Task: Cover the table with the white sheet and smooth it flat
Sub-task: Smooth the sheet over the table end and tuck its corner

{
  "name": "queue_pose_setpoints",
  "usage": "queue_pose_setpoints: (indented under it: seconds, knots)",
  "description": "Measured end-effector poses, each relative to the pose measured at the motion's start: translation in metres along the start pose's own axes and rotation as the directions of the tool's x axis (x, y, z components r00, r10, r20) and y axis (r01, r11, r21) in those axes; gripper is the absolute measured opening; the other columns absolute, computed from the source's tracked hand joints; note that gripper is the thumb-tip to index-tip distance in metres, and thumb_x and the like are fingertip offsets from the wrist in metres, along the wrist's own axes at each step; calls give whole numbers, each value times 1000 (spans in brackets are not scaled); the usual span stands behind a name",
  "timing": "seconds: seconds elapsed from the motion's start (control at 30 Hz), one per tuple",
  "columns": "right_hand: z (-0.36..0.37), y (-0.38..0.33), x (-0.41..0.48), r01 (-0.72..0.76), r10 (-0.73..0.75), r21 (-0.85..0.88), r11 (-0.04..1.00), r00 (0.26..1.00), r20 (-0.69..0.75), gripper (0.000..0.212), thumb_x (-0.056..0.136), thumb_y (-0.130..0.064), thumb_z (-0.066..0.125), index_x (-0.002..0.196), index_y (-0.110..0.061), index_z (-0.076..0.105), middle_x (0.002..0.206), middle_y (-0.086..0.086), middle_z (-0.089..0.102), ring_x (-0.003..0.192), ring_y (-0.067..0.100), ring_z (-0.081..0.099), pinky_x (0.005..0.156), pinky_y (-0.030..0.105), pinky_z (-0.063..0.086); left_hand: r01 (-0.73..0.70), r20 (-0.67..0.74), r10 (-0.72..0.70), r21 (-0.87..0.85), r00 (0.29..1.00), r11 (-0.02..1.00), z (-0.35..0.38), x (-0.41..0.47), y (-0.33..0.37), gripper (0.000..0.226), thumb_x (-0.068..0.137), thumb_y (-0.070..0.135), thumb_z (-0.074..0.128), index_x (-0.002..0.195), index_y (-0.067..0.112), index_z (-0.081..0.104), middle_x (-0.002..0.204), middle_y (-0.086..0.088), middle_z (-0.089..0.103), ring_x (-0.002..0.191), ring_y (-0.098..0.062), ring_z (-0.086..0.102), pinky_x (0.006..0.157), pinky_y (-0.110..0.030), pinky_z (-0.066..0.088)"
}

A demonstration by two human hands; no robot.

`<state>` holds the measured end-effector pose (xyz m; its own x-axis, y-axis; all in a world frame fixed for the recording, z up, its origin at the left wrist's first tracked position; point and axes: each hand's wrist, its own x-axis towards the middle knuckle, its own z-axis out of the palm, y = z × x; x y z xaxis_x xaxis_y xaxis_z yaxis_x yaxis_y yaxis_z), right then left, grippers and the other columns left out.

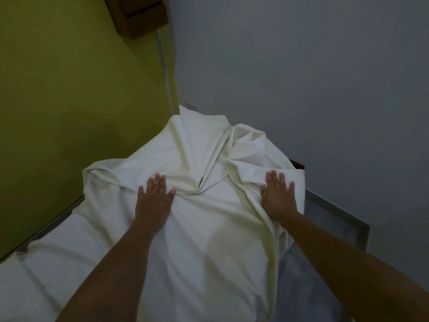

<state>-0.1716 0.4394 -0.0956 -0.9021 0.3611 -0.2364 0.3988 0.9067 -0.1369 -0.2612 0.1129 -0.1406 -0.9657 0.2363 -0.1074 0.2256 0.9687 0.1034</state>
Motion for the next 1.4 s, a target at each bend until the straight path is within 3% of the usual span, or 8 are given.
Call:
queue_pose_setpoints:
  seconds: [0.2,0.3,0.43,0.57,0.77,0.93,1.13,1.4]
  knots:
    - [-1,-52,-14,225,-193,151,963,960,-201,66,89,-30,15,152,-13,6,161,4,3,148,22,-1,117,41,-7,103,-97,-109,-61,989,993,-14,-3,33,61,95,33,17,145,0,29,153,-18,28,143,-29,27,113,-55,19]
    - [-1,-67,-5,290,-268,74,954,937,-225,68,88,-37,5,152,-14,7,161,4,4,148,23,-1,118,46,-4,-94,-228,76,-70,971,993,-22,-9,69,58,90,26,26,137,-3,43,143,-21,44,134,-33,42,107,-57,29]
    - [-1,-65,20,272,-279,-65,960,934,-222,71,89,-43,-3,151,-12,11,161,6,8,148,25,1,116,51,-4,-266,-88,261,-52,961,963,-17,-7,119,61,96,37,14,145,5,31,153,-11,31,142,-25,29,116,-47,17]
    - [-13,-66,54,299,-332,-164,940,912,-240,66,93,-44,9,150,-11,21,158,9,19,147,29,12,115,55,-4,-186,-3,186,-48,983,981,-8,23,123,79,85,47,-13,151,11,12,159,-7,13,148,-19,8,118,-40,0]
    - [-17,-87,122,327,-356,-191,926,923,-146,62,98,-42,10,151,-12,11,161,7,8,148,28,-1,112,55,-14,-83,36,84,-22,996,996,-23,94,119,56,102,38,13,151,13,7,160,-4,8,148,-16,4,119,-42,-2]
    - [5,-79,150,277,-300,-140,951,936,-184,65,92,-41,20,146,-8,31,154,11,30,143,34,24,113,60,3,-37,87,37,6,995,999,-41,167,111,57,101,37,14,151,12,4,161,-4,4,148,-15,2,118,-44,-5]
    - [14,-74,156,280,-293,-89,956,926,-239,68,91,-40,36,148,-5,25,156,14,26,145,31,19,116,56,4,-14,121,10,36,993,999,-54,258,104,61,98,35,17,151,10,-1,161,-6,-2,148,-16,-4,118,-47,-7]
    - [12,-74,158,288,-296,-68,955,926,-233,65,91,-38,34,147,-5,29,155,14,27,145,30,21,116,53,1,142,-196,-136,19,971,990,-41,277,134,62,98,34,20,150,5,4,160,-12,2,148,-24,0,115,-53,-8]
